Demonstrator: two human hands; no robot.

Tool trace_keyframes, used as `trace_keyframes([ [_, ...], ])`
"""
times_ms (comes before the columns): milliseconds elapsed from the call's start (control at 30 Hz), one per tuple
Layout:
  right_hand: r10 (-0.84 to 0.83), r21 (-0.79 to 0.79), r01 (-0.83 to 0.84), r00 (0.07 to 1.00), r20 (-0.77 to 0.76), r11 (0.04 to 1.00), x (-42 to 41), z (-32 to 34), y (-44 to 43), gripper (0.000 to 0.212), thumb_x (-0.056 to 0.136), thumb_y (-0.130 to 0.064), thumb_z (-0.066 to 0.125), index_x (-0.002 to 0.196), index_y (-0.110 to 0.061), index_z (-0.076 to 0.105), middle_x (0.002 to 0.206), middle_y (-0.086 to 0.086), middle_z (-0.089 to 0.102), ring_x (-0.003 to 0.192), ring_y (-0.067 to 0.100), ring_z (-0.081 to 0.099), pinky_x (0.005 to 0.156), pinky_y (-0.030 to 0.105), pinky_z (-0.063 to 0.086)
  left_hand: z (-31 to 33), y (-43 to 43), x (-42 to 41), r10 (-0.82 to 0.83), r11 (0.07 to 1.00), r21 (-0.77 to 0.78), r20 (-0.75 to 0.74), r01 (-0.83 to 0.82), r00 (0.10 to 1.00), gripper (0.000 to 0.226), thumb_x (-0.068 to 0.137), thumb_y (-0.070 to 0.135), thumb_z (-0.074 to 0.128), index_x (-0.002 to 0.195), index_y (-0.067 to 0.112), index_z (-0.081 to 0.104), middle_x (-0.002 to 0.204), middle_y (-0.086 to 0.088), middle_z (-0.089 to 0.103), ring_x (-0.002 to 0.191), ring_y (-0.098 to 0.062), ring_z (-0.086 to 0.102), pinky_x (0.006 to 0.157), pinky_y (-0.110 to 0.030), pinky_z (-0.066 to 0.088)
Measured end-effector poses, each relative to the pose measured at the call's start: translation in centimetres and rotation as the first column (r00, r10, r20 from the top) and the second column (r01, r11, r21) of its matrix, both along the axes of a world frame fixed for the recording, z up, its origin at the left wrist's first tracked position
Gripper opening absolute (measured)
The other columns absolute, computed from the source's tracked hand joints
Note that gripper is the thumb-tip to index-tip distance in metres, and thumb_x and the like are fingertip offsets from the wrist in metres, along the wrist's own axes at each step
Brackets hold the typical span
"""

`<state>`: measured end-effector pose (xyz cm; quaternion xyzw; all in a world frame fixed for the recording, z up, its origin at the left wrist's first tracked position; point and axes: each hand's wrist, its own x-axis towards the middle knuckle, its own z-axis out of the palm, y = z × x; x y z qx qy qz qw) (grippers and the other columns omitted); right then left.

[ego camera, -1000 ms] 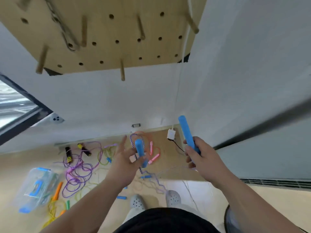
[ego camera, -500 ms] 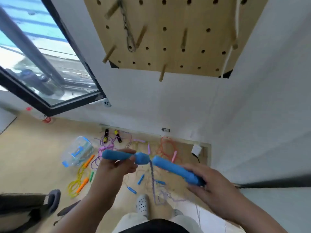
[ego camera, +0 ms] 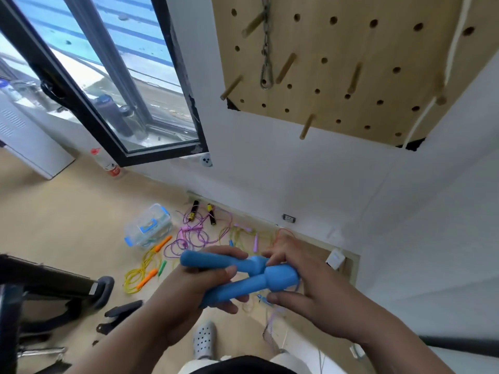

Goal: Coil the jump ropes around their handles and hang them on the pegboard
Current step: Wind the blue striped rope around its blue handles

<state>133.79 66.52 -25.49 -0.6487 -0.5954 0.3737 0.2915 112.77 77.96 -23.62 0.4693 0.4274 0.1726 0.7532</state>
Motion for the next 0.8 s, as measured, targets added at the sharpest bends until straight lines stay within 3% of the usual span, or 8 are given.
trace_keyframes([
  [200,-0.005,0.006,0.005,0.997,-0.079,1.0,-4.0,-0.3,4.1,0.056,0.087,-0.039,0.077,0.131,-0.06,0.05,0.122,-0.026,0.054,0.118,0.006,0.052,0.097,0.023,0.04,-1.3,4.3,-3.3,0.08,0.988,-0.134,0.079,-0.069,0.994,0.024,0.077,0.003,0.073,0.098,0.013,0.078,0.096,-0.029,0.071,0.084,-0.037,0.073,0.068,-0.044,0.058],
  [333,-0.092,-0.052,0.084,0.982,-0.167,0.995,-7.7,0.0,7.4,0.047,0.086,-0.022,0.08,0.116,-0.054,0.062,0.112,-0.025,0.059,0.092,0.0,0.059,0.08,0.009,0.043,-2.1,8.7,-6.4,0.065,0.981,-0.187,0.092,-0.047,0.994,0.027,0.071,0.01,0.078,0.097,0.012,0.08,0.095,-0.029,0.07,0.081,-0.035,0.073,0.07,-0.045,0.056],
  [400,-0.117,-0.094,0.098,0.969,-0.219,0.991,-9.3,0.1,9.0,0.041,0.086,-0.018,0.08,0.106,-0.051,0.065,0.107,-0.027,0.062,0.082,-0.002,0.057,0.079,0.01,0.046,-2.6,11.4,-8.3,0.002,0.966,-0.256,0.145,0.036,0.989,0.061,0.055,0.031,0.093,0.11,0.009,0.078,0.108,-0.032,0.069,0.086,-0.036,0.072,0.07,-0.041,0.059],
  [500,-0.146,-0.142,0.12,0.971,-0.188,0.983,-11.2,0.4,11.3,0.035,0.084,-0.021,0.082,0.103,-0.047,0.068,0.103,-0.028,0.062,0.085,-0.001,0.057,0.082,0.012,0.046,-3.3,15.8,-10.5,-0.048,0.922,-0.361,0.252,0.14,0.966,0.094,0.053,0.068,0.084,0.118,0.001,0.073,0.116,-0.033,0.067,0.091,-0.04,0.069,0.08,-0.046,0.057],
  [567,-0.15,-0.182,0.126,0.981,-0.122,0.975,-12.2,0.5,12.7,0.034,0.083,-0.024,0.083,0.104,-0.045,0.069,0.102,-0.029,0.063,0.086,0.001,0.058,0.078,0.016,0.045,-3.8,18.2,-11.1,-0.02,0.954,-0.292,0.172,0.07,0.985,0.078,0.067,0.071,0.069,0.101,0.001,0.079,0.102,-0.03,0.069,0.079,-0.039,0.07,0.081,-0.049,0.053],
  [633,-0.156,-0.223,0.136,0.985,-0.072,0.965,-13.2,0.6,13.8,0.034,0.083,-0.027,0.083,0.107,-0.046,0.068,0.101,-0.028,0.063,0.086,0.001,0.059,0.077,0.017,0.043,-4.2,20.2,-11.6,-0.081,0.996,0.02,-0.06,0.082,0.995,0.053,0.08,0.06,0.061,0.082,0.011,0.082,0.09,-0.021,0.072,0.069,-0.036,0.069,0.084,-0.052,0.052],
  [700,-0.158,-0.249,0.142,0.986,-0.046,0.958,-14.1,0.7,15.0,0.045,0.084,-0.032,0.081,0.119,-0.052,0.062,0.108,-0.032,0.063,0.096,-0.001,0.061,0.084,0.019,0.044,-4.1,22.1,-12.2,-0.3,0.788,0.432,-0.351,0.438,0.887,0.052,0.077,0.069,0.057,0.087,0.024,0.08,0.083,-0.001,0.075,0.074,-0.027,0.067,0.083,-0.05,0.052],
  [800,-0.126,-0.3,0.124,0.992,0.013,0.946,-15.7,1.2,17.0,0.075,0.085,-0.045,0.077,0.138,-0.071,0.031,0.12,-0.033,0.057,0.109,-0.002,0.058,0.102,0.03,0.045,-4.2,23.3,-12.4,-0.413,0.12,0.484,-0.77,0.867,0.487,0.075,0.061,0.094,0.05,0.096,0.031,0.069,0.079,0.012,0.065,0.077,-0.01,0.057,0.073,-0.035,0.046],
])
